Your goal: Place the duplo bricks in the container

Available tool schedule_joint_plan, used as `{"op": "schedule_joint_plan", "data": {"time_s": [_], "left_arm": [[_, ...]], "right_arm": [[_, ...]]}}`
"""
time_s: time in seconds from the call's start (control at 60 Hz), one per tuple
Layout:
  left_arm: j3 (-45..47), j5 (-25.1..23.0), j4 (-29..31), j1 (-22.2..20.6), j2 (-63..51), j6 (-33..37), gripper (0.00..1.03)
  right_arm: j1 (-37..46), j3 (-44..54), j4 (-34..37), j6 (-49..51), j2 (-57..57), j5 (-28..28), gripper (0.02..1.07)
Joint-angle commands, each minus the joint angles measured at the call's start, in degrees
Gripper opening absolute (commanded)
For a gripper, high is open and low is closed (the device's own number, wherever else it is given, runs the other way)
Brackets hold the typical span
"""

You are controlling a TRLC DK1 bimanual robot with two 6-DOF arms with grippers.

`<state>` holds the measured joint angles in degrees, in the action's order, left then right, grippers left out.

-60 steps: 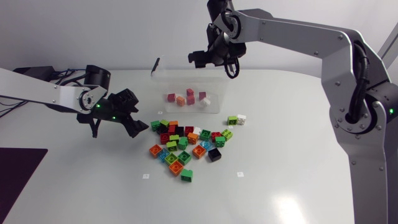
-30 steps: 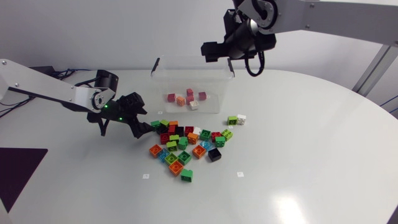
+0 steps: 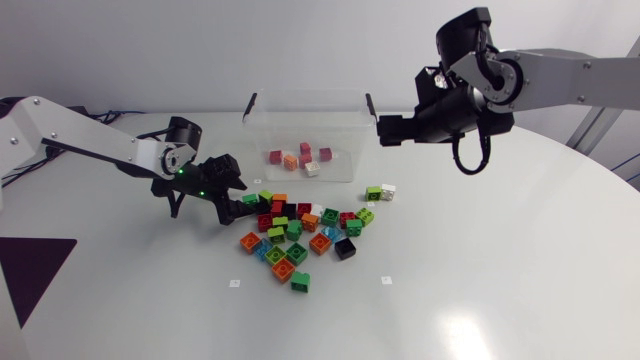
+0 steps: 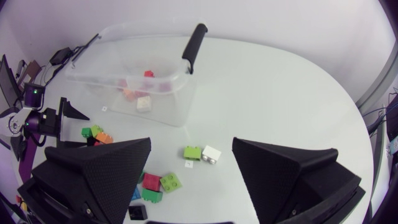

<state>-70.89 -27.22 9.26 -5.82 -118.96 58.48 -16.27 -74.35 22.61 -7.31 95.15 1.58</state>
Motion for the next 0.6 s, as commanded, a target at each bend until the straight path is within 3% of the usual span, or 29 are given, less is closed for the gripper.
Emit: {"op": "schedule_joint_plan", "data": {"time_s": [0.0,0.233,0.583], "left_arm": [[-1.3,-1.3,1.6,-0.4,-1.6,2.3,0.71],[-0.4,-1.9,3.8,-0.2,-0.5,2.9,0.25],[6.7,-2.3,4.9,1.7,8.1,5.5,0.24]], "right_arm": [[1.0,3.2,-0.5,-0.2,0.6,0.1,0.96],[1.7,2.7,0.3,-2.6,7.8,-2.4,0.96],[3.4,-8.4,4.5,-4.4,21.5,-5.3,0.96]]}}
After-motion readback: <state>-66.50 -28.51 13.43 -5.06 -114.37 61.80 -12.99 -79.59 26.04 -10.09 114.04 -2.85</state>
